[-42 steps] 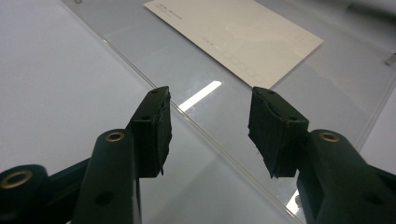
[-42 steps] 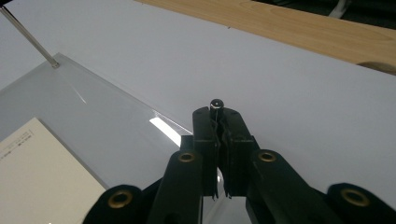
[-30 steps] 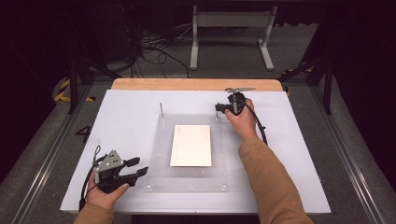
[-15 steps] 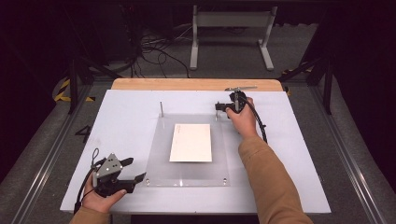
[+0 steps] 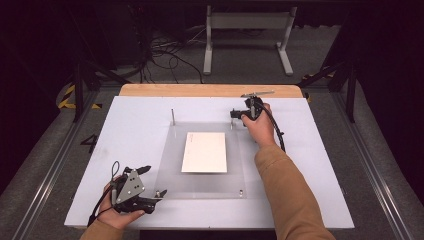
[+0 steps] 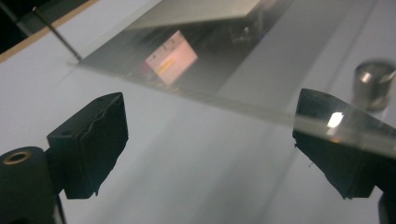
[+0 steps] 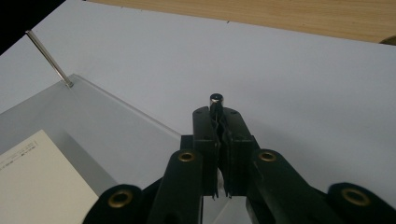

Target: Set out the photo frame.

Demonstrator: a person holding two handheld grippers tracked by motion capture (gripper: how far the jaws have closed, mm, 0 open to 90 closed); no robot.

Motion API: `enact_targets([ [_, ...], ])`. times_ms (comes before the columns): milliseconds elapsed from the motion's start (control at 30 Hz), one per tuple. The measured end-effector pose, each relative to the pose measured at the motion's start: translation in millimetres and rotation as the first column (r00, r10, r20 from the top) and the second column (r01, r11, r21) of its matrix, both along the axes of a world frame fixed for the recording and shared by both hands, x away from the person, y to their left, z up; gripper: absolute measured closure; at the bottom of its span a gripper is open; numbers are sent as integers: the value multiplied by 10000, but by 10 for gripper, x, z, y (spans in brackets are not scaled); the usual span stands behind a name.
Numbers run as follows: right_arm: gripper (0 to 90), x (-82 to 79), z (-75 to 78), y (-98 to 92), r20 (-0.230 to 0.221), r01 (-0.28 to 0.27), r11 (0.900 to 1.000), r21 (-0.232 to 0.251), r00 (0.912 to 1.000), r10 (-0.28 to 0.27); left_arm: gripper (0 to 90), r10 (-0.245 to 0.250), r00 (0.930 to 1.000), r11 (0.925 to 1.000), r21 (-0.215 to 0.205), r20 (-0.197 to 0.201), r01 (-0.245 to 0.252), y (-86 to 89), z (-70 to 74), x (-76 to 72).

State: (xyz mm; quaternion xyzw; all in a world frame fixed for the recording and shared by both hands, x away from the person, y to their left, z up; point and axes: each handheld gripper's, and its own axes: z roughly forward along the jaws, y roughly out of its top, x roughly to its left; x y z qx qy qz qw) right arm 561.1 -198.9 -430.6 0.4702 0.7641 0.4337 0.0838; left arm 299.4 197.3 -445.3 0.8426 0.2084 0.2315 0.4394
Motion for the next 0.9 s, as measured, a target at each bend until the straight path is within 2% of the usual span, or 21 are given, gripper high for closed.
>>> enact_targets([
  [133,855,-6,11,17,24,35,9999,-168,10000,-34,124,-567,9982,9975,-418,171,574,-64,5,17],
  [300,854,-8,-1,6,28,61,10000,-40,10000,-61,174,-1088,9923,9901,-824,596,1135,-104,12,37],
  [333,854,-8,-1,6,28,61,10000,-40,10000,-61,180,-1088,9923,9901,-824,596,1135,-104,12,37],
  [400,854,-7,-3,4,21,58,10000,-8,10000,-58,212,-1338,9874,9866,-829,847,1408,-145,14,41],
  [500,853,-7,-8,1,28,77,10000,41,10000,-77,250,-1659,9814,9810,-857,971,1743,-184,26,42],
  [600,852,-8,-10,-1,18,71,9999,87,10000,-71,333,-1733,9768,9780,-950,1262,1858,-179,50,29],
  [700,851,-10,-15,-4,34,98,9998,149,9999,-99,417,-1579,9755,9771,-1186,1529,1768,-153,75,16],
  [900,837,-27,-26,-35,172,-145,9995,283,9998,140,455,-1594,9732,9765,-1184,1659,1801,-142,85,14],
])
